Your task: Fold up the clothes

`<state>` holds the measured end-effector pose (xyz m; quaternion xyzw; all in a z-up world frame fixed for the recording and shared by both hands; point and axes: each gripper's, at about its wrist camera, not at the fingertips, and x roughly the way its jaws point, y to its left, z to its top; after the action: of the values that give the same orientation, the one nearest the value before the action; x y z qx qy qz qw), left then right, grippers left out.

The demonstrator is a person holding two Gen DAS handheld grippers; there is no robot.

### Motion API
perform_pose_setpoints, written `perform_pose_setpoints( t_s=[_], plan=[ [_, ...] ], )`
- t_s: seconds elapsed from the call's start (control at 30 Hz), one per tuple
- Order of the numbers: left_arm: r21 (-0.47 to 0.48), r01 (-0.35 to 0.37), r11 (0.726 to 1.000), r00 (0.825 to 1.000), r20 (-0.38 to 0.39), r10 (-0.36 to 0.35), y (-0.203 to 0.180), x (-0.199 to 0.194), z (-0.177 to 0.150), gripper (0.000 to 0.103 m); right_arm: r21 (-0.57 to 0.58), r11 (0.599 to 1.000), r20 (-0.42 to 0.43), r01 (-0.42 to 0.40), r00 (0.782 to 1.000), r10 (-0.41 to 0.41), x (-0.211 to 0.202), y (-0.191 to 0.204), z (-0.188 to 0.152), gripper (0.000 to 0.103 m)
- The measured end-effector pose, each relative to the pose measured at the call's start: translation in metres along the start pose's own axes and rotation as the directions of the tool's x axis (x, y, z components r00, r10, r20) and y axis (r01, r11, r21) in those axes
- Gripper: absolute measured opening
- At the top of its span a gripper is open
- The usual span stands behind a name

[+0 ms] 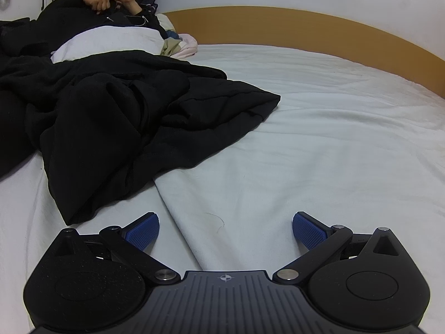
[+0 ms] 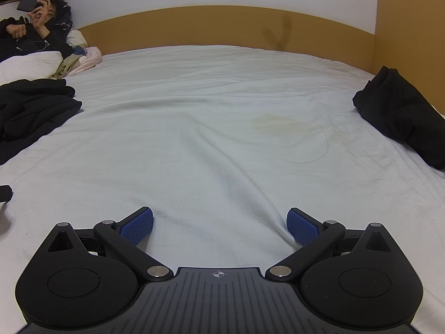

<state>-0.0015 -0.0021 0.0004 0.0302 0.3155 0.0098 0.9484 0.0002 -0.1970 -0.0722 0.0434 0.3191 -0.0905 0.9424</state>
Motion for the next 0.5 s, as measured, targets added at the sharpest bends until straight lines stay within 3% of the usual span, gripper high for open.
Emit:
perform_pose_setpoints(
  t_s=[0.5],
  plan=[
    [-0.030,0.028,0.999,0.999,-0.018,-0.028,0.011,-0.007,-0.001,0.102,0.000,1.000,0.001,0.000,1.000,0.000,0.000,0.000,0.000,0.103]
  ],
)
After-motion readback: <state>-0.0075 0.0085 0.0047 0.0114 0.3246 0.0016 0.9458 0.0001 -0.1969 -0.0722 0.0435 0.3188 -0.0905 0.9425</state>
